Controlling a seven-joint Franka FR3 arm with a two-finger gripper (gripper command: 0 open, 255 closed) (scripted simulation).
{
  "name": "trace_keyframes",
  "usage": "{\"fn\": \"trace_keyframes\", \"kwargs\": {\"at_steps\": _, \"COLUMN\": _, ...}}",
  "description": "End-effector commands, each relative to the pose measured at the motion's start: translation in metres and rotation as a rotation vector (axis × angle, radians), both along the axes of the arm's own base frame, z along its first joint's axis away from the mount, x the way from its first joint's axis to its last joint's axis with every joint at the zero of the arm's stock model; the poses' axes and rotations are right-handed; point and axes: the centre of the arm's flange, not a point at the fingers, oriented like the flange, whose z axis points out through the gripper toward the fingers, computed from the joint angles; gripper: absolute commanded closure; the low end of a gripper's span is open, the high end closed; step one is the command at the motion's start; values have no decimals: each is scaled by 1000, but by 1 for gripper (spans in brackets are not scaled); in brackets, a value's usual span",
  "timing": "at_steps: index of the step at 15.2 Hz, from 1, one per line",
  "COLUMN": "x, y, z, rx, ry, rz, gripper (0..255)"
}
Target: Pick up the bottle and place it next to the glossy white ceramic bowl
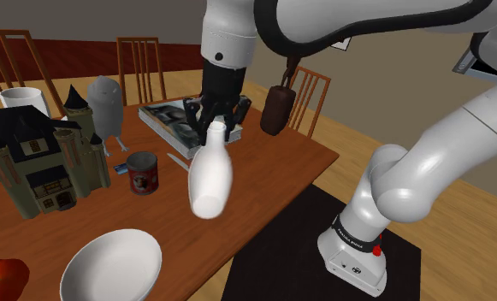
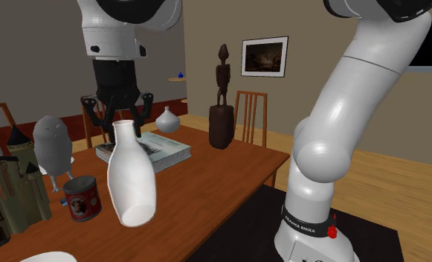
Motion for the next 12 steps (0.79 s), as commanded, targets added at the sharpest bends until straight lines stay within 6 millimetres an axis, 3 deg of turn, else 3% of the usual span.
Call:
{"fn": "trace_keyframes", "kwargs": {"at_steps": 1, "x": -1, "y": 0, "z": -11, "rx": 0, "ry": -1, "rz": 0, "gripper": 255}}
{"fn": "trace_keyframes", "kwargs": {"at_steps": 12, "x": -1, "y": 0, "z": -69, "rx": 0, "ry": -1, "rz": 0, "gripper": 255}}
